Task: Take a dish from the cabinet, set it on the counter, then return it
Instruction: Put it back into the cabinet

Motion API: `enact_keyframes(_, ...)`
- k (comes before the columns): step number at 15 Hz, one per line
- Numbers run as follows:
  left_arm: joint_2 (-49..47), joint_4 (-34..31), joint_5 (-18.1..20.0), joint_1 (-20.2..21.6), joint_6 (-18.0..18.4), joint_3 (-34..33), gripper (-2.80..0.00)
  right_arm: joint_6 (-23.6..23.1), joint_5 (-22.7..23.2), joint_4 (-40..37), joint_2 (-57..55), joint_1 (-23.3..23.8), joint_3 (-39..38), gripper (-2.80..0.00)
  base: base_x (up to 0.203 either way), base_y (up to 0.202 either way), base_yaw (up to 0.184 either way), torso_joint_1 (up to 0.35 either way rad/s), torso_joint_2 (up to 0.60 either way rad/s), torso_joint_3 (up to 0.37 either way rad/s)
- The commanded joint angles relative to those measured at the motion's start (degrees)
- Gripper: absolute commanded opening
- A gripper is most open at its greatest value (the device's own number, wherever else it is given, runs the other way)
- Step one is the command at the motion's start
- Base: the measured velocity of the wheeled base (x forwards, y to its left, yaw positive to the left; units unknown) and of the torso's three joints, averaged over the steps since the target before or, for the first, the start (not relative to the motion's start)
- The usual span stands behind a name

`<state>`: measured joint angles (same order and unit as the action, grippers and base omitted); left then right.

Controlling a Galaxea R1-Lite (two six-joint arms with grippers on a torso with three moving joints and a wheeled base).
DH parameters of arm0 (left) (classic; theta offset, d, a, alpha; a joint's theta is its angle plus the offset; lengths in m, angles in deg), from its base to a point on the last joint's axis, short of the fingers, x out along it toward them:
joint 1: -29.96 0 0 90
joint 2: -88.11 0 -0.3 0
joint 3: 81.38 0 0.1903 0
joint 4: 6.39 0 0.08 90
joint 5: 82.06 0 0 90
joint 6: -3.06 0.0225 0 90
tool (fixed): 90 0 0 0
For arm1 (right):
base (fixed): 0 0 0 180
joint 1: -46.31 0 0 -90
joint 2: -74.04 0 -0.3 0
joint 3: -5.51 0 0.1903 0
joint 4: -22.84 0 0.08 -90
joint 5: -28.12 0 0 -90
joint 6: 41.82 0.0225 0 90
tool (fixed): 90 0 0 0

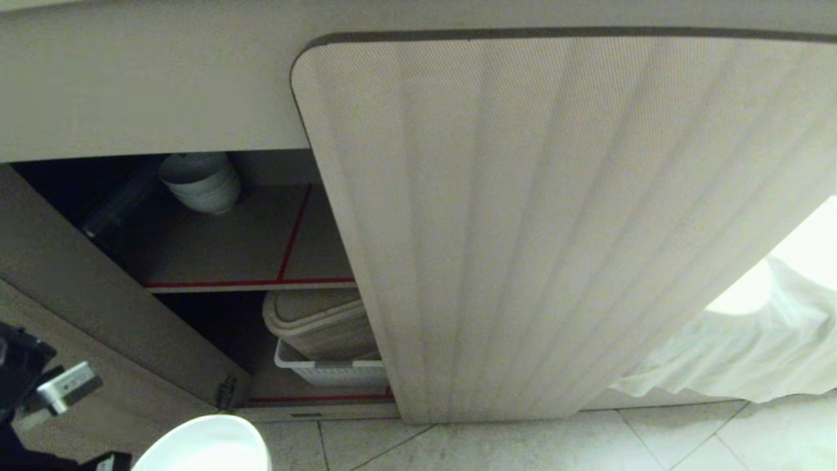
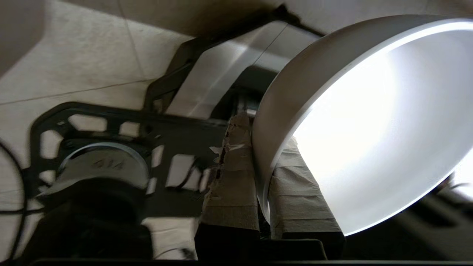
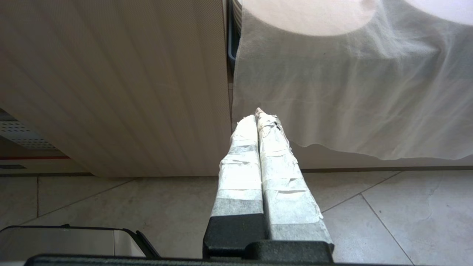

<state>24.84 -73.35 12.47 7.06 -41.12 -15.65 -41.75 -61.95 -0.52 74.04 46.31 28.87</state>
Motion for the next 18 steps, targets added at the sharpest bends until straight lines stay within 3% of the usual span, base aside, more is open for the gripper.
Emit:
enact_keyframes(1,-3.51,2.46,0.04,0.04,-2.83,-0.4,-2.8,-0.07,-0.01,0.0,0.0,0.0,0.0,-2.8,0.0,0.0,0.0,0.0,0.0,0.0)
enact_keyframes(4,-6.09,7.94,0.39,0.04,-8.78,-0.97,-2.8,0.02,-0.01,0.0,0.0,0.0,0.0,-2.8,0.0,0.0,0.0,0.0,0.0,0.0)
enact_keyframes(11,-9.6,18.22,0.08,0.57,-18.21,-4.23,-2.8,-0.07,-0.01,0.0,0.0,0.0,0.0,-2.8,0.0,0.0,0.0,0.0,0.0,0.0)
enact_keyframes(18,-13.03,23.92,-0.73,3.96,-20.95,-3.87,-2.8,-0.07,-0.01,0.0,0.0,-0.01,0.0,-2.8,0.0,0.0,0.0,0.0,0.0,0.0)
